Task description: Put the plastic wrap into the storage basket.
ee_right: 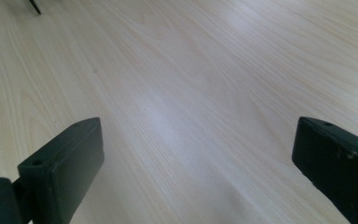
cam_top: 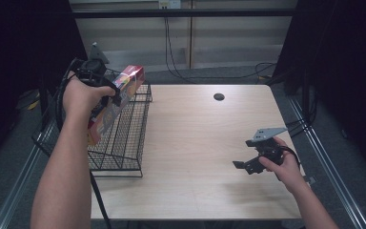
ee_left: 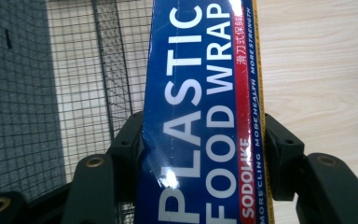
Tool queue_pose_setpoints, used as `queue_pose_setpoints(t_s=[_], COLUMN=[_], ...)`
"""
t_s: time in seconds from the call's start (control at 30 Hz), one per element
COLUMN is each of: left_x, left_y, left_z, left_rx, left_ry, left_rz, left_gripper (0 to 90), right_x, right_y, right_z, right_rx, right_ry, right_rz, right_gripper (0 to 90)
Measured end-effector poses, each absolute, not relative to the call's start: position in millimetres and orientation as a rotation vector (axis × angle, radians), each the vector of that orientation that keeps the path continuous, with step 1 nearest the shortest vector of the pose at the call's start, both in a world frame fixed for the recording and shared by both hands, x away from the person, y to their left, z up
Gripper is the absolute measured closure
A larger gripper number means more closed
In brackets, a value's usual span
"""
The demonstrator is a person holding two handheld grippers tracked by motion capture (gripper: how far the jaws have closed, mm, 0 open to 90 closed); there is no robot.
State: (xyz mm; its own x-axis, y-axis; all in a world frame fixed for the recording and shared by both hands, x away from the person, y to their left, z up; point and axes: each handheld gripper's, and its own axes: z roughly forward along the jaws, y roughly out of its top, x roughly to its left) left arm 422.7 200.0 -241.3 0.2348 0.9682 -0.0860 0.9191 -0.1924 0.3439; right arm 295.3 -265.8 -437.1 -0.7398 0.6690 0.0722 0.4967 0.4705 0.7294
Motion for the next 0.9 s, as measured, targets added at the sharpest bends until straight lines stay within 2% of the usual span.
queue_pose_setpoints(t_s=[0.9], left_x=[414], left_y=[244], left_z=[-239], left_rx=[2.059], left_ry=[1.902], left_rz=[0.273], left_gripper=[43.8], right_x=[295], right_y=[-265], right_z=[-439], right_rx=[1.01], right_ry=[2.49], right_rz=[1.121], right_gripper=[2.2])
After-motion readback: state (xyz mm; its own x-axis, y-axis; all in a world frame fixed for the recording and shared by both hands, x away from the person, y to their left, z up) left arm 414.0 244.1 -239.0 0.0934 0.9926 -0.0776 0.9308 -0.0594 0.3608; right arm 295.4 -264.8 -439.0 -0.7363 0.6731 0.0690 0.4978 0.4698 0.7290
